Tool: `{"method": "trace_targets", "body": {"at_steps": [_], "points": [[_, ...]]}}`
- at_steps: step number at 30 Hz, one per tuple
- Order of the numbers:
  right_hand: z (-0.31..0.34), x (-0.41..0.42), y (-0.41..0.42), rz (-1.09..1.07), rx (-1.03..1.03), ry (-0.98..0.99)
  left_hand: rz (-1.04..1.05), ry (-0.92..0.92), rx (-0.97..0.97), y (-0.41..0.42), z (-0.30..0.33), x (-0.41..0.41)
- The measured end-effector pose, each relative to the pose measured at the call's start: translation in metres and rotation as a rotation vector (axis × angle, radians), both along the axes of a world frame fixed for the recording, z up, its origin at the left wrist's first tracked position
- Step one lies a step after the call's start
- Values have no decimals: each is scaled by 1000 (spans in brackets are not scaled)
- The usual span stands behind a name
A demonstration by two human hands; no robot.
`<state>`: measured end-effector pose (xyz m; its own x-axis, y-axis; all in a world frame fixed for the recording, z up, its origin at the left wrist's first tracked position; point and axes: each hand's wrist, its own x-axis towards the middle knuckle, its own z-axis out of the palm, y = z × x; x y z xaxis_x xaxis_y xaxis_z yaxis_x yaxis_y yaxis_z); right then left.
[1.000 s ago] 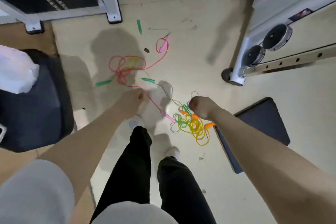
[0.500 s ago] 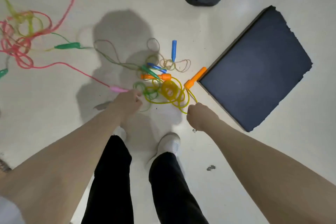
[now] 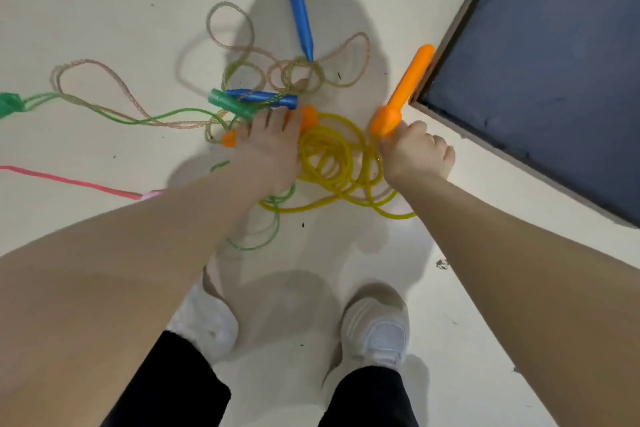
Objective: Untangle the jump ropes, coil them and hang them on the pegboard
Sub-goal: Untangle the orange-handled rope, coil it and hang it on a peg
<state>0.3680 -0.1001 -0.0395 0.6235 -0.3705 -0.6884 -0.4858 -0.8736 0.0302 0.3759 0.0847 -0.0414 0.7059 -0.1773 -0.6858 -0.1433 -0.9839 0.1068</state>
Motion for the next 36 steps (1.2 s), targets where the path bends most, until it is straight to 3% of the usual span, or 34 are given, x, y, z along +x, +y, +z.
{"method": "trace_targets", "body": {"at_steps": [3,6,11,16,18,20,23,25,27,30,33,36], "points": [[-19,-14,-9,-134,218,111,-79,-71,77,-3,-16,5],[-9,-24,-4,-91,470,-21,-97,44,88,10,-11,12],[66,-7,19,-21,740,-101,103,12,89,49,46,12],[181,41,47,-260,986,10,326,-28,175,89,131,34],[231,61,58,-359,1017,23,250,-5,73,93,167,40],[273,81,68,-460,1070,53,247,67,-241,82,213,45],[326,93,80,-678,1170,151,383,256,-805,47,290,46],[353,96,86,-683,1150,131,529,340,-949,33,319,47],[376,96,89,-672,1050,33,633,284,-969,30,336,54],[404,96,88,-610,906,-28,495,109,-739,43,363,70],[440,100,88,-537,932,-73,411,71,-746,68,409,86],[484,110,101,-593,1046,-20,494,124,-826,91,457,95]]}}
